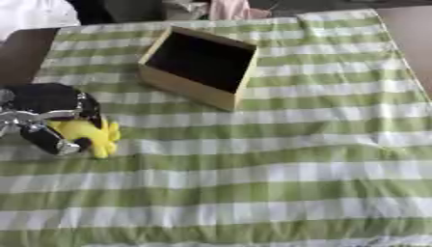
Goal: Pick up objects on the table and place them in the box.
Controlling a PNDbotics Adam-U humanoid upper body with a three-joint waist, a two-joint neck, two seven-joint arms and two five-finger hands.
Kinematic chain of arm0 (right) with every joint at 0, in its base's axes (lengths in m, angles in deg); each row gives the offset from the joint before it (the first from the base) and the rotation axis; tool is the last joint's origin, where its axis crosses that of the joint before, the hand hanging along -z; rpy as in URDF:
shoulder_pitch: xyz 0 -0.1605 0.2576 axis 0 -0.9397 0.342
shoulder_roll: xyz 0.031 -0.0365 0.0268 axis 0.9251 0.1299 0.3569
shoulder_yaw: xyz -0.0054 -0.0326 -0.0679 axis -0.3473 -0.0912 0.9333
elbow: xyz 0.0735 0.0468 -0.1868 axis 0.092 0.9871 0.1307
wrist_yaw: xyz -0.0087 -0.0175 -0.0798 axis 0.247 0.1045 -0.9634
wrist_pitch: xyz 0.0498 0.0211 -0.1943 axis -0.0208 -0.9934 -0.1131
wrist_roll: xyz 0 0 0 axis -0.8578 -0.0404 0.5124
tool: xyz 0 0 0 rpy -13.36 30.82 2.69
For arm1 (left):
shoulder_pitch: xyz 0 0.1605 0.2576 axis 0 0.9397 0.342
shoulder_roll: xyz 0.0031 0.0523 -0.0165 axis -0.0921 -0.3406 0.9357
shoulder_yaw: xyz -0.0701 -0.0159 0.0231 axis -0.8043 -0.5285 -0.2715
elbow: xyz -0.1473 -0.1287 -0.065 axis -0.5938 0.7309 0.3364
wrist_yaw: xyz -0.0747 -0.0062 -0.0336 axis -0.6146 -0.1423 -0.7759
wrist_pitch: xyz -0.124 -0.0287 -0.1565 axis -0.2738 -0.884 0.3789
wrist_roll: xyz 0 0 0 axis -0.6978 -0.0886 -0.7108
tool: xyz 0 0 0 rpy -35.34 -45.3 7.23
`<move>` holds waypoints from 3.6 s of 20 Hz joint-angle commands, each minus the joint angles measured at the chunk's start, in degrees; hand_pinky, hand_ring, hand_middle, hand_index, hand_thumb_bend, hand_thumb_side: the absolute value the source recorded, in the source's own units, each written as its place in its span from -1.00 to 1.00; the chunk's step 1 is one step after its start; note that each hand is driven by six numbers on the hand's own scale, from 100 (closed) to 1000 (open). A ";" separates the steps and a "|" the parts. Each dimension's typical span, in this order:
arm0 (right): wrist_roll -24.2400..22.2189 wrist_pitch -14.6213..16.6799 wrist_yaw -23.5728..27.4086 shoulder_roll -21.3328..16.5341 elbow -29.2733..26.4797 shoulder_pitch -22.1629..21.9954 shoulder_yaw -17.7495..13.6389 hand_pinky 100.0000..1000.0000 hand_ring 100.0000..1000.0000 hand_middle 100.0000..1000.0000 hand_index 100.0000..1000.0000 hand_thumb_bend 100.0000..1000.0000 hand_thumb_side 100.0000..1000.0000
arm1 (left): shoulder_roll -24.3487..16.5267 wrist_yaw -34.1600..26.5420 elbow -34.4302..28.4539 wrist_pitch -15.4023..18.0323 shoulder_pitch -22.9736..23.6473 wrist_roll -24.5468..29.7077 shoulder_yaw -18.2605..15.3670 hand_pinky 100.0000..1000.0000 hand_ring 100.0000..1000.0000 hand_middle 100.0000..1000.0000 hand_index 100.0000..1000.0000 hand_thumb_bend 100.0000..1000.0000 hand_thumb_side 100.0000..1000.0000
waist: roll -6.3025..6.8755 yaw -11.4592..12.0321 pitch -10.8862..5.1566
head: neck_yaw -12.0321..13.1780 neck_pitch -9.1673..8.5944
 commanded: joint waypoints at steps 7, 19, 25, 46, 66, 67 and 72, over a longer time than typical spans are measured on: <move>-0.17 -0.01 0.57 -0.67 -0.71 0.47 -0.22 0.24 0.40 0.41 0.51 -1.00 0.32 | -1.95 -2.43 -0.88 1.08 -1.05 -0.02 -1.66 -0.65 -0.21 -0.23 0.03 -0.92 -0.92 | 0.07 0.08 -0.89 | -0.03 -0.11; -0.11 -0.13 0.54 -0.61 -0.95 0.29 -0.31 0.24 0.40 0.41 0.51 -1.00 0.32 | 0.85 -5.68 -2.68 -0.21 -5.14 -4.11 -5.83 -0.74 -0.24 -0.25 -0.01 -1.00 -0.99 | 0.06 0.09 -1.16 | 0.01 -0.56; -0.14 -0.13 0.54 -0.46 -1.14 0.36 -0.23 0.24 0.40 0.41 0.51 -1.00 0.31 | 4.11 -7.27 -2.82 -2.00 -10.00 -4.21 -7.06 -0.77 -0.24 -0.26 -0.02 -1.00 -1.00 | 0.08 0.18 -1.35 | 0.33 -0.51; -0.98 0.17 1.44 0.63 -1.01 0.45 0.47 0.24 0.40 0.40 0.51 -1.00 0.31 | 26.11 -0.27 9.71 -9.93 -26.36 -4.79 -9.19 -0.84 -0.29 -0.32 -0.06 -1.00 -0.83 | -0.55 -0.59 -1.60 | 2.74 -1.02; -1.78 0.62 2.78 1.53 -0.83 1.20 0.97 0.24 0.40 0.40 0.51 -1.00 0.32 | 36.11 17.68 24.04 -11.33 -30.52 -12.01 -14.61 -0.82 -0.28 -0.31 -0.05 -1.00 -0.75 | -1.06 -1.89 -0.14 | 3.82 -2.41; -1.82 0.66 2.83 1.56 -0.80 1.24 0.99 0.24 0.40 0.40 0.51 -1.00 0.32 | 36.29 18.10 24.22 -11.41 -30.43 -12.21 -14.74 -0.82 -0.28 -0.30 -0.05 -1.00 -0.74 | -1.11 -1.91 -0.07 | 3.83 -2.43; -1.88 0.77 2.98 1.55 -0.66 1.30 0.94 0.24 0.40 0.40 0.51 -1.00 0.32 | 36.65 18.67 24.42 -11.12 -30.21 -12.01 -14.92 -0.69 -0.20 -0.23 0.03 -1.00 -0.73 | -1.21 -1.89 0.10 | 3.85 -2.52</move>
